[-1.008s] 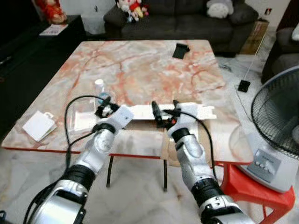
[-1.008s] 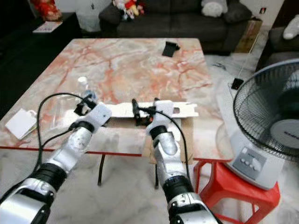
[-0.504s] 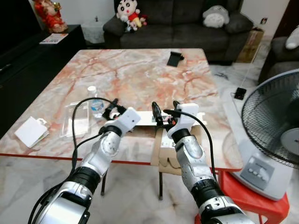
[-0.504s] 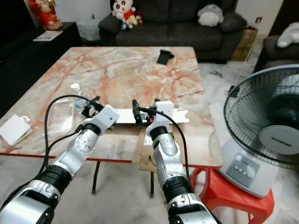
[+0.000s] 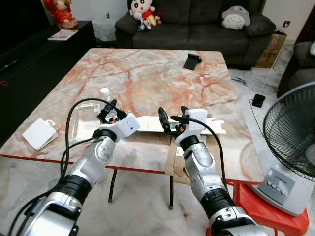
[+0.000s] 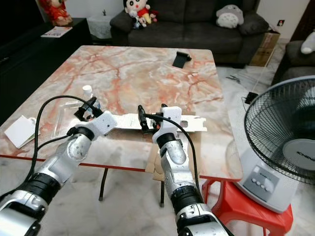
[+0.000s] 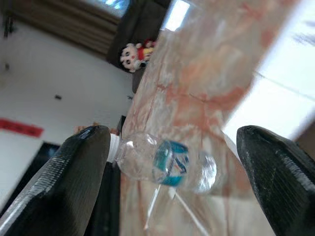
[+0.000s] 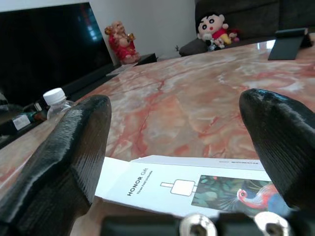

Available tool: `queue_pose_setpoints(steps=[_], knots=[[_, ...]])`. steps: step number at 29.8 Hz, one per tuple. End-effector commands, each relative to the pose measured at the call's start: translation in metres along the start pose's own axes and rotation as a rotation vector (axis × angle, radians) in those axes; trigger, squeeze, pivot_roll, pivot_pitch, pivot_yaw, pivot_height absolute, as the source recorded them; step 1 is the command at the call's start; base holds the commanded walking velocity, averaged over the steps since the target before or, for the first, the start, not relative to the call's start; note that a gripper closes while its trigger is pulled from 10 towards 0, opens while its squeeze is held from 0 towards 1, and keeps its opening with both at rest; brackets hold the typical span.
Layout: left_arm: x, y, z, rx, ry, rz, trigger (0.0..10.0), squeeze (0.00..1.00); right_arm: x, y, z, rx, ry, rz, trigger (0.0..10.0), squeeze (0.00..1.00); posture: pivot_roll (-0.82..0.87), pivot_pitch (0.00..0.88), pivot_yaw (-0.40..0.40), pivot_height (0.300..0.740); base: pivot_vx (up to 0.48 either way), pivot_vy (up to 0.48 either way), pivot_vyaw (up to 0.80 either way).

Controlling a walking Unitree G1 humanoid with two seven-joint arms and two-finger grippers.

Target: Picking trash to rubbish bin

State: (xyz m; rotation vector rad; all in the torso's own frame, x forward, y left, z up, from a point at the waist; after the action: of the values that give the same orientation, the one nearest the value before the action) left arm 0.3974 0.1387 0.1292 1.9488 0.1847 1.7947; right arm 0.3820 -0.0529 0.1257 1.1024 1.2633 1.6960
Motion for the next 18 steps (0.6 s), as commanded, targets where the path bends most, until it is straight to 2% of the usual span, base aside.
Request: queue_pose_setpoints(steps=[1, 2, 3, 7, 18], knots=[[-0.005, -0.006, 0.0, 0.022, -0.052, 0.066, 10.0, 0.0, 0.011, 0.001, 0.002, -0.008, 0.012, 0.03, 10.0, 0.0, -0.03, 0.036, 0.026, 0.74, 0.0, 0.0, 0.0], [-0.007, -0.012, 0.0, 0.042, -0.099, 0.134, 10.0, 0.0, 0.01, 0.001, 0.002, -0.009, 0.011, 0.031, 10.0, 0.0, -0.03, 0.044, 0.025, 0.74, 0.0, 0.0, 0.0], [-0.009, -0.015, -0.001, 0.049, -0.123, 0.166, 10.0, 0.0, 0.009, 0.001, 0.002, -0.01, 0.009, 0.03, 10.0, 0.0, -0.03, 0.048, 0.024, 0.74, 0.0, 0.0, 0.0], [-0.012, -0.021, -0.001, 0.076, -0.174, 0.229, 10.0, 0.0, 0.006, 0.0, -0.001, -0.006, 0.001, 0.029, 10.0, 0.0, -0.03, 0.059, 0.018, 0.74, 0.0, 0.0, 0.0], [-0.014, -0.012, 0.013, 0.073, -0.175, 0.277, 10.0, 0.0, 0.005, -0.001, -0.008, -0.01, -0.004, 0.029, 10.0, 0.0, -0.06, 0.095, 0.0, 0.74, 0.0, 0.0, 0.0]])
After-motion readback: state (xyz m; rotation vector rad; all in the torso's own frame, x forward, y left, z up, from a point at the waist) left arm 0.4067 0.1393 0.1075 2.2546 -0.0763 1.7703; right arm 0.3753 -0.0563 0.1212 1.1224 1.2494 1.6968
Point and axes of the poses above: a point about 5 cm out from each wrist's last joint towards the gripper, its own z axis pointing out of the wrist towards the gripper, its own y axis along the axis of the wrist's last joint, x = y × z, the point moved 4 cm from there along z, pointing out of the wrist towards the gripper, and after that the axes turned 1 degree about -z, right-handed, at the moved point
